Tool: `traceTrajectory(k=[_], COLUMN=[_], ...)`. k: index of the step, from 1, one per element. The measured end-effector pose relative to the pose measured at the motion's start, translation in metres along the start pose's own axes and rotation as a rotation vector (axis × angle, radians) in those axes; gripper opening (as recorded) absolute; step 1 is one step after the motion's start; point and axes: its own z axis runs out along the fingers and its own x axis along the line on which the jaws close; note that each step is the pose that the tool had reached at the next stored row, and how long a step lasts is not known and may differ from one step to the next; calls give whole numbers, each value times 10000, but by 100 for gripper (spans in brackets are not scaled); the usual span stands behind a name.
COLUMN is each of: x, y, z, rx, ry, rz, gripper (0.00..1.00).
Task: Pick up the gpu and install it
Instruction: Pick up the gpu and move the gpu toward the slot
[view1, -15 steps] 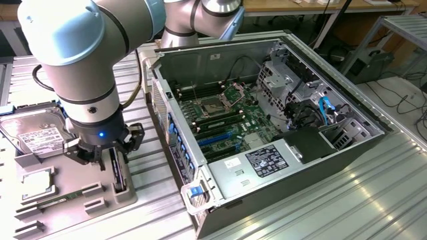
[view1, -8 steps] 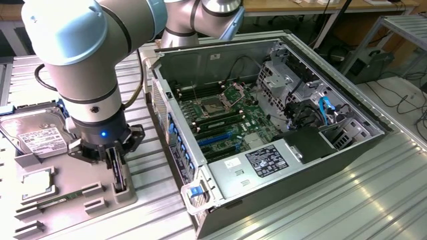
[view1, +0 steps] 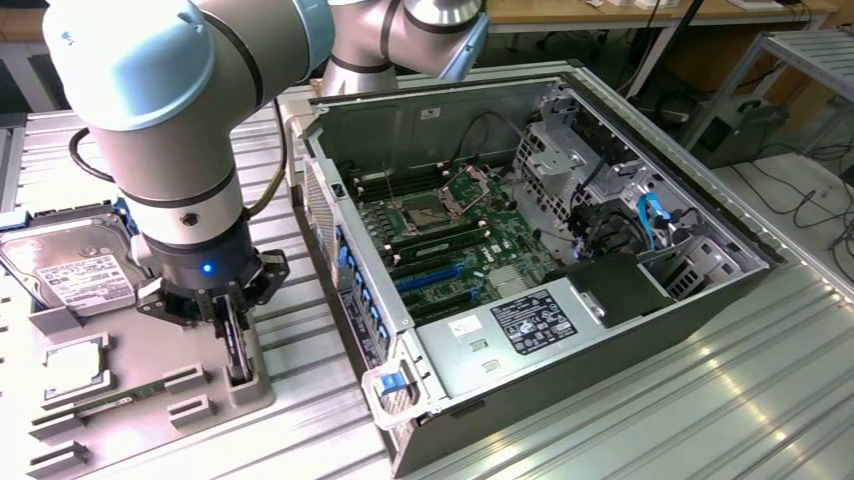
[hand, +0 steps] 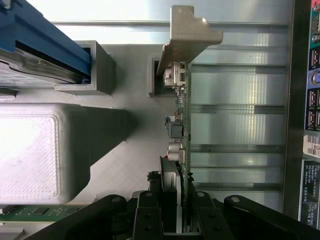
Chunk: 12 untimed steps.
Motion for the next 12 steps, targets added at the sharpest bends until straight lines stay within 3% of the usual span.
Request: traceTrajectory(k=[12], x=[0], y=[2], z=[-34], rx=[14], ry=[0], rz=[0], gripper=[28])
